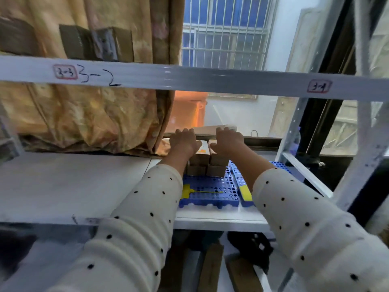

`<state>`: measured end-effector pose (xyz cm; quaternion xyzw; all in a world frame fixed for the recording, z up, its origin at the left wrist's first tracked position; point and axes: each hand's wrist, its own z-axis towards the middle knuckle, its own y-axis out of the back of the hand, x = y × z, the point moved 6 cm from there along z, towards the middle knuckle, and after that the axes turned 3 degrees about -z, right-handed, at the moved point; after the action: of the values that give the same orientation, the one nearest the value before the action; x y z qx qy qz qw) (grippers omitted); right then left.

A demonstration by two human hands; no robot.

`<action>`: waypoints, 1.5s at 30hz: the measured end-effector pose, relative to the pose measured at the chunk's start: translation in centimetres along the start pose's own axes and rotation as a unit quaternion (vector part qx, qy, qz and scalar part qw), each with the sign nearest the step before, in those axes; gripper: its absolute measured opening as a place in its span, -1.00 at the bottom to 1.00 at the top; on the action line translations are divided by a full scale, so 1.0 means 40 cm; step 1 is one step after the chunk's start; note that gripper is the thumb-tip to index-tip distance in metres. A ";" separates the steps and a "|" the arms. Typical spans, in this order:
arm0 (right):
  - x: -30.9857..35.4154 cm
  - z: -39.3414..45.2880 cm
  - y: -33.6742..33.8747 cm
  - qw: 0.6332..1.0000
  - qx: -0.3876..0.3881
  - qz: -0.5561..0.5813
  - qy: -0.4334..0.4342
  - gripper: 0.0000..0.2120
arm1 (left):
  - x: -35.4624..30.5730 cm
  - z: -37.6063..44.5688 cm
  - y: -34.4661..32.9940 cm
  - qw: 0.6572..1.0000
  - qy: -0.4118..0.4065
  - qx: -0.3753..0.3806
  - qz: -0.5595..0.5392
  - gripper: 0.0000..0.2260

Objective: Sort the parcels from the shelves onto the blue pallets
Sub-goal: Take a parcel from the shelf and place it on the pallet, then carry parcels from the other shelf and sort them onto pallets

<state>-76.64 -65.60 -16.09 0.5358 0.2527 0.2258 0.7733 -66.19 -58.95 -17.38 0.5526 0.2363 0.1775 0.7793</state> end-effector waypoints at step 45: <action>0.920 -0.367 0.464 0.918 -0.081 0.091 0.378 -0.46 | 0.755 -0.665 0.555 0.929 0.307 -0.104 0.180 -0.74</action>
<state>-59.05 -26.28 -8.46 0.3667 0.4570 0.5009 0.6370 -56.60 -14.78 -8.98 0.4202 0.3407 0.4994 0.6767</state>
